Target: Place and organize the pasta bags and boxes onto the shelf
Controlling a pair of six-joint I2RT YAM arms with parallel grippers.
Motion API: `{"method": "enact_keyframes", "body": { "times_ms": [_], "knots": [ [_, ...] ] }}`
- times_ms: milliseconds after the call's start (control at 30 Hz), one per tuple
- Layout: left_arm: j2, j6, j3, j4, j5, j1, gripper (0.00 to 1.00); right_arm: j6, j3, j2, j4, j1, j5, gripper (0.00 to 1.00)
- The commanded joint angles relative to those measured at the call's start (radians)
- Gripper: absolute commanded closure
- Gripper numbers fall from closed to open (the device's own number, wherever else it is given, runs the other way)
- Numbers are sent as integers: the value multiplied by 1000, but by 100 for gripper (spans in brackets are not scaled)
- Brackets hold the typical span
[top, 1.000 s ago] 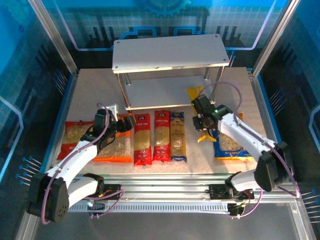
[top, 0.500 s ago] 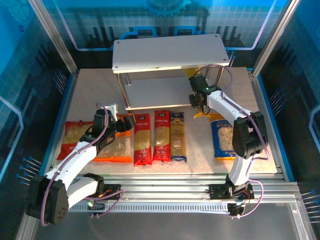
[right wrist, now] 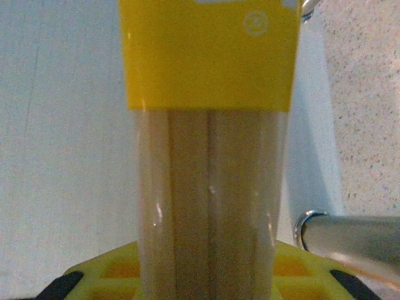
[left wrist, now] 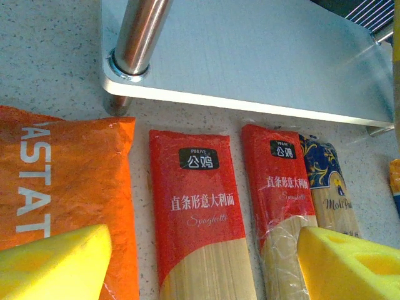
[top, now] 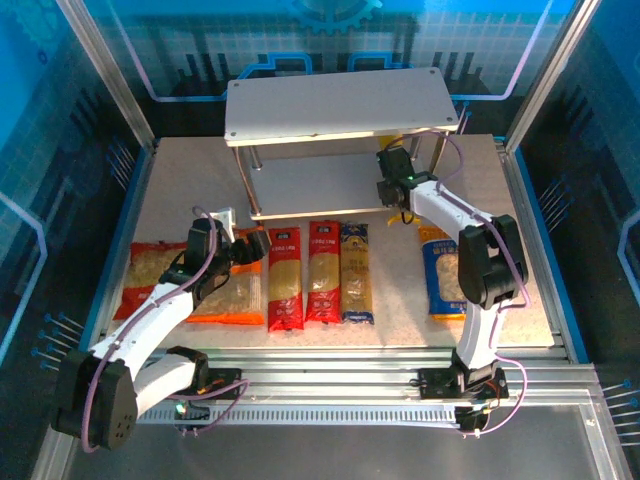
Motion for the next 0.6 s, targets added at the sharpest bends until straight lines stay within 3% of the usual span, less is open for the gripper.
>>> {"method": "enact_keyframes", "body": {
  "times_ms": [0,367,567],
  "knots": [
    [3,15,26,-21,-1,-4,21,-13,44,6,155,-9,83,85],
    [5,19,27,-25,-5,-4,21,-26,83,80,180,-12,105,84],
    [-1,23,27,-36,-7,-4,20,-9,110,102,133,-15,116,57]
  ]
}}
